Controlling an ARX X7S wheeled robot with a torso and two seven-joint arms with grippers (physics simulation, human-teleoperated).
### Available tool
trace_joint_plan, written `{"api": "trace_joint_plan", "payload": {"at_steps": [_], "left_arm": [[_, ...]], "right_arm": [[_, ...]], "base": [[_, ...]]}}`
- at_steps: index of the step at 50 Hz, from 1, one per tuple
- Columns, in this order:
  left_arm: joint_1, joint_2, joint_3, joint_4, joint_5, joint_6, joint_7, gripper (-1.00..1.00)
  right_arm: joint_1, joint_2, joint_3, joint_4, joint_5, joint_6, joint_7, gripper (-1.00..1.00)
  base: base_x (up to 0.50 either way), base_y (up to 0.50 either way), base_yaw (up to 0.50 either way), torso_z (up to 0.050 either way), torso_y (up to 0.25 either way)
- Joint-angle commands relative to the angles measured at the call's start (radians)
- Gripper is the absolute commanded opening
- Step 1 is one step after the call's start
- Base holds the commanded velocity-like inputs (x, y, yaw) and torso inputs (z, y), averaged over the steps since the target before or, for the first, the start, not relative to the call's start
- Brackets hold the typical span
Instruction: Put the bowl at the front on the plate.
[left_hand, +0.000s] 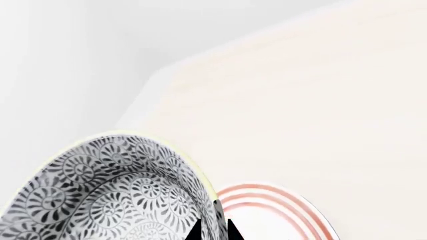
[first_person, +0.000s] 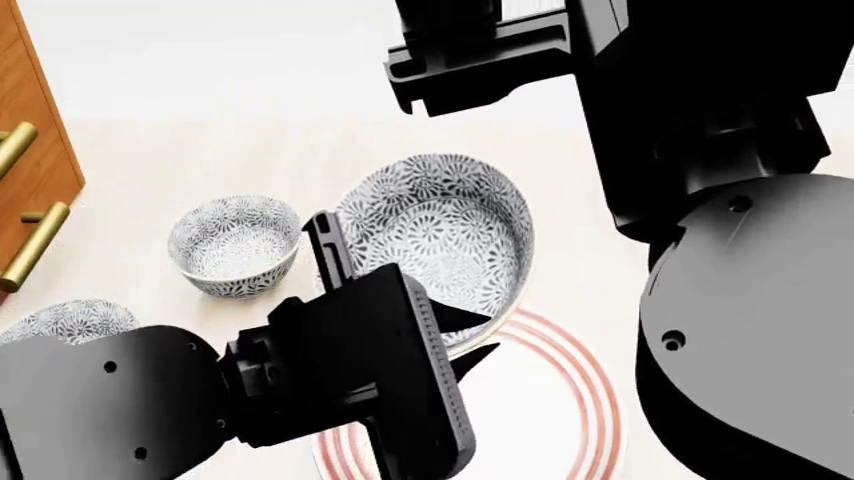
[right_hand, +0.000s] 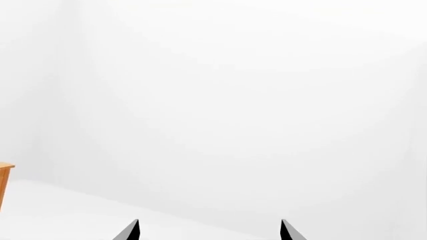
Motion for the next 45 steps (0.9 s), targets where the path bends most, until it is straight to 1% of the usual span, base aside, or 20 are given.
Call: {"api": "trace_joint_plan", "payload": {"at_steps": [1,3,12,23,25,28,31,34,36,45], "left_arm": [[-0.019,0.018,0.011,-0.071,0.038,0.033,0.026,-1.00],[-0.027,0.024,0.026,-0.086,0.053,0.035,0.034,-1.00],[-0.062,0.050,0.026,-0.121,0.039,0.030,0.077,-1.00],[-0.081,0.076,0.029,-0.192,0.058,0.063,0.104,-1.00],[-0.081,0.072,0.055,-0.193,0.082,0.079,0.116,-1.00],[-0.079,0.086,0.028,-0.224,0.061,0.089,0.120,-1.00],[-0.086,0.093,0.038,-0.250,0.075,0.097,0.130,-1.00],[-0.084,0.107,0.020,-0.278,0.059,0.097,0.128,-1.00],[-0.092,0.111,0.038,-0.286,0.070,0.086,0.134,-1.00],[-0.110,0.131,0.030,-0.319,0.066,0.082,0.139,-1.00]], "right_arm": [[-0.011,0.004,-0.005,-0.004,-0.001,-0.003,0.001,1.00],[-0.010,0.004,-0.003,-0.003,0.001,-0.004,0.002,1.00],[0.000,0.006,-0.001,-0.003,0.018,0.002,0.013,1.00],[0.009,0.003,-0.001,-0.004,0.029,0.005,0.027,1.00],[-0.004,0.008,0.007,-0.011,0.026,-0.006,0.032,1.00],[-0.014,0.009,0.011,-0.014,0.027,-0.016,0.033,1.00],[-0.012,0.009,0.010,-0.016,0.029,-0.014,0.036,1.00],[-0.026,0.009,0.010,-0.021,0.017,-0.026,0.031,1.00],[-0.033,0.004,0.007,-0.016,0.004,-0.035,0.023,1.00],[-0.033,-0.004,-0.006,-0.007,-0.012,-0.041,0.010,1.00]], "base": [[0.00,0.00,0.00,0.000,0.000],[0.00,0.00,0.00,0.000,0.000],[0.00,0.00,0.00,0.000,0.001],[0.00,0.00,0.00,0.000,0.000],[0.00,0.00,0.00,0.000,0.000],[0.00,0.00,0.00,0.000,0.003],[0.00,0.00,0.00,0.000,0.000],[0.00,0.00,0.00,0.000,0.000],[0.00,0.00,0.00,0.000,0.000],[0.00,0.00,0.00,0.000,0.000]]}}
